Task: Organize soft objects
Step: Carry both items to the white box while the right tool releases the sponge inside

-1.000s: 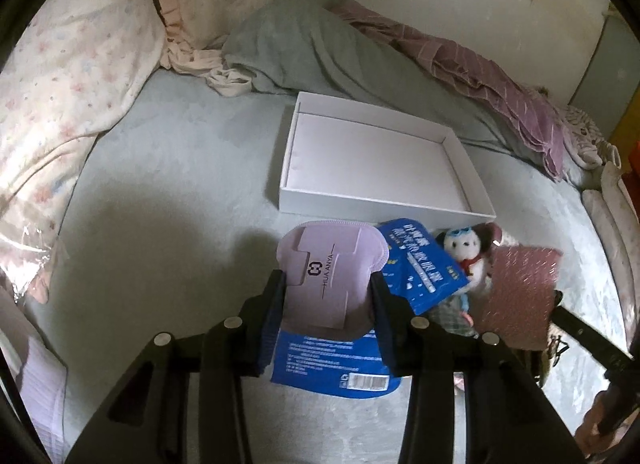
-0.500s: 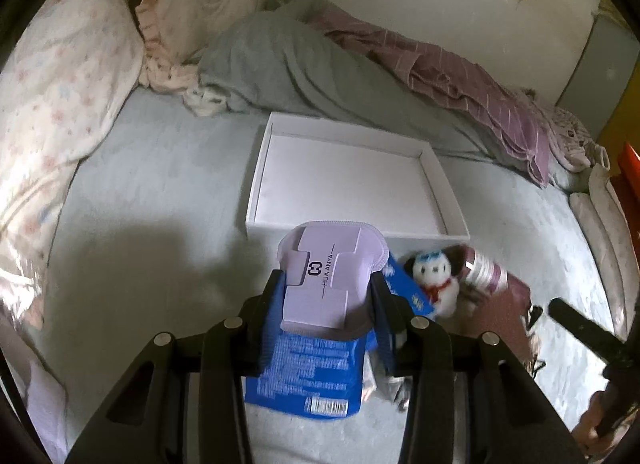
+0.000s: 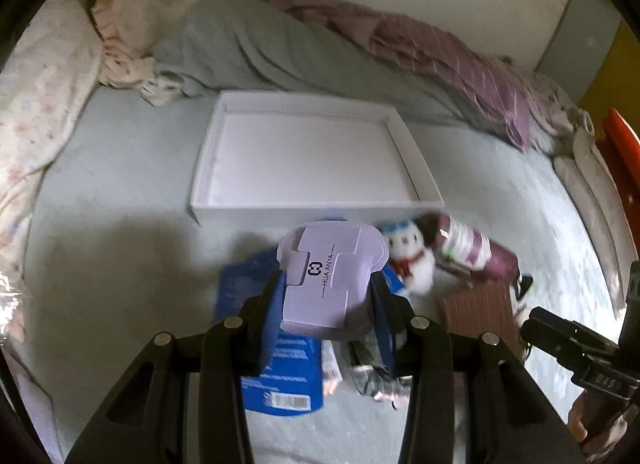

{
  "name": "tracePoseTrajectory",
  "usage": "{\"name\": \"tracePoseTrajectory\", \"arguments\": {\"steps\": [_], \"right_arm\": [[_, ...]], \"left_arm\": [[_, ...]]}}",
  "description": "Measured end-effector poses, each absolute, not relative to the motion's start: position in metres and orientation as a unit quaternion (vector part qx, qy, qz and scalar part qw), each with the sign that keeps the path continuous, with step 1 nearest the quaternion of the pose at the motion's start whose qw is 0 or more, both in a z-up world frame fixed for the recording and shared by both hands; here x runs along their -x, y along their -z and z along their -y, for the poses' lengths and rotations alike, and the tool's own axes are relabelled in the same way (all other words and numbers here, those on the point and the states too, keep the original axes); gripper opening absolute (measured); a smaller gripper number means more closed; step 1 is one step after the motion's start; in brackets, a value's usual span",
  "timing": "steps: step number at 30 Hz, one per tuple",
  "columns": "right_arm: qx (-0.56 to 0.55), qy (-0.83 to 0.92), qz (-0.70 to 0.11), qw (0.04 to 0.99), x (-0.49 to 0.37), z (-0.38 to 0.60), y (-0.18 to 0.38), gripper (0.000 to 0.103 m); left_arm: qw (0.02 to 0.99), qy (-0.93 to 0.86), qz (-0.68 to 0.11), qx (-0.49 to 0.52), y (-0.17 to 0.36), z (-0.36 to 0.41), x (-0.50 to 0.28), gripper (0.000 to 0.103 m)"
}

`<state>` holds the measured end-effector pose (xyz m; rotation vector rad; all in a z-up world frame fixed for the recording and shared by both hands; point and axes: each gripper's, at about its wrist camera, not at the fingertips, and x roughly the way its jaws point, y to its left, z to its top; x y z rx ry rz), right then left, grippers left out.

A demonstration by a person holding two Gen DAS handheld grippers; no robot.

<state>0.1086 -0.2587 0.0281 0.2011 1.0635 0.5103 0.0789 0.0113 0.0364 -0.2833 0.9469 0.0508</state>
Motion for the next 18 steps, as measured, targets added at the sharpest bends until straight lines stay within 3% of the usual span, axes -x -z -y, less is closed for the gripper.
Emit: {"name": "tracePoseTrajectory", "arguments": {"steps": [4, 6, 8, 10, 18], "right_arm": [[-0.083, -0.231, -0.498, 0.832, -0.103, 0.268, -0.026, 0.068], [-0.080, -0.228, -0.507, 0.827, -0.106, 0.267, -0.019, 0.057], [-0.081, -0.224, -0.532, 0.812, -0.113, 0.263, -0.005, 0.034], [-0.080, -0.212, -0.554, 0.801, -0.119, 0.259, 0.008, 0.023], [-0.125, -0.260, -0.508, 0.812, -0.125, 0.266, -0.031, 0.017]], "left_arm": [[0.874, -0.016, -0.466, 0.133, -0.026, -0.002, -0.081, 0.040], [0.872, -0.015, -0.469, 0.135, -0.023, -0.001, -0.083, 0.040], [0.872, -0.016, -0.470, 0.134, -0.023, 0.000, -0.084, 0.040], [0.874, -0.018, -0.469, 0.130, -0.024, -0.001, -0.084, 0.040], [0.890, -0.038, -0.437, 0.125, -0.041, -0.015, -0.094, 0.040]]}}
